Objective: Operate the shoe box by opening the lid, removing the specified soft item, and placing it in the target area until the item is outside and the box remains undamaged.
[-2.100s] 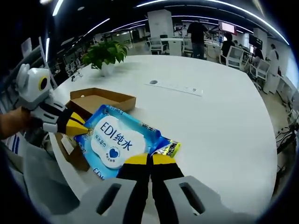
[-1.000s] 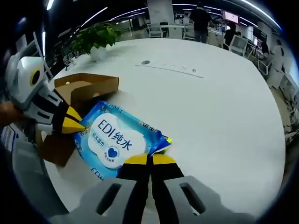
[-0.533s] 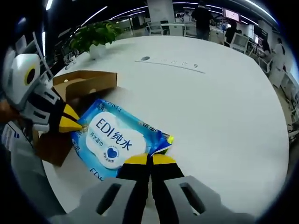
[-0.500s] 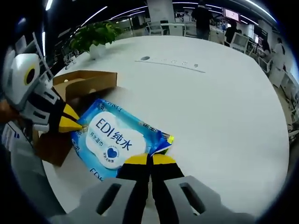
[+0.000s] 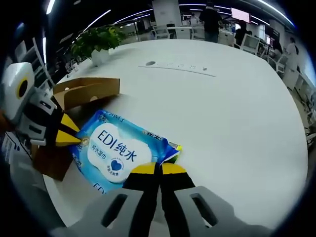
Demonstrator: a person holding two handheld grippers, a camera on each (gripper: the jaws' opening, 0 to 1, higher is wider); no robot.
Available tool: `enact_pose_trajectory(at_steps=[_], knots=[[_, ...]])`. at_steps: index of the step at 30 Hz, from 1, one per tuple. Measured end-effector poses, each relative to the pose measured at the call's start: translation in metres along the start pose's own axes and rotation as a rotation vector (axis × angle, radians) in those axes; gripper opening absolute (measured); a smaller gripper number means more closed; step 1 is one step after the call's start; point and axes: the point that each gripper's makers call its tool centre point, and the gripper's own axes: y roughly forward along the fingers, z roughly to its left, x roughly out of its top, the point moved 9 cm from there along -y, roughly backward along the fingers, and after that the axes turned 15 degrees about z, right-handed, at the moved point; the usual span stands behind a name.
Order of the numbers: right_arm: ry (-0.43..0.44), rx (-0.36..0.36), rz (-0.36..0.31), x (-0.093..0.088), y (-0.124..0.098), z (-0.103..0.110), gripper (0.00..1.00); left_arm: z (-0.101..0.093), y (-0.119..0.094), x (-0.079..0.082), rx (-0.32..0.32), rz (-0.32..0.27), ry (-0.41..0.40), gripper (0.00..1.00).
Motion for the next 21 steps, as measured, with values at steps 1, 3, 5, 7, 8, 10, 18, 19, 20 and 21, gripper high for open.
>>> enact_pose_trajectory(at_steps=[1, 3, 5, 7, 8, 10, 18, 19, 20, 21], knots=[[-0.002, -0.002, -0.002, 0.0, 0.0, 0.001, 0.01, 0.001, -0.002, -0.001, 0.002, -0.005, -0.001, 0.03], [-0.019, -0.026, -0.018, -0.001, 0.001, 0.001, 0.02, 0.002, -0.005, -0.001, 0.01, -0.013, 0.001, 0.02], [-0.022, -0.032, -0.019, -0.001, 0.0, 0.001, 0.03, 0.003, -0.009, -0.001, 0.011, -0.021, -0.003, 0.02], [-0.007, -0.032, -0.024, -0.001, -0.001, 0.002, 0.05, 0.003, -0.014, -0.001, -0.02, -0.067, -0.052, 0.03], [-0.01, -0.033, -0.023, -0.002, -0.002, 0.002, 0.06, 0.005, -0.017, -0.001, -0.021, -0.069, -0.054, 0.03], [-0.01, -0.04, -0.032, -0.003, -0.004, 0.002, 0.09, 0.005, -0.02, -0.002, -0.029, -0.091, -0.062, 0.06], [-0.027, -0.057, -0.07, -0.002, -0.023, 0.007, 0.21, 0.008, -0.037, -0.002, -0.049, -0.178, -0.092, 0.14], [-0.026, -0.056, -0.073, -0.003, -0.026, 0.008, 0.23, 0.009, -0.039, -0.002, -0.052, -0.187, -0.099, 0.14], [-0.026, -0.057, -0.075, -0.003, -0.028, 0.008, 0.24, 0.01, -0.042, -0.002, -0.054, -0.194, -0.106, 0.14], [-0.027, -0.06, -0.078, -0.004, -0.03, 0.009, 0.26, 0.01, -0.044, -0.002, -0.055, -0.2, -0.107, 0.15]])
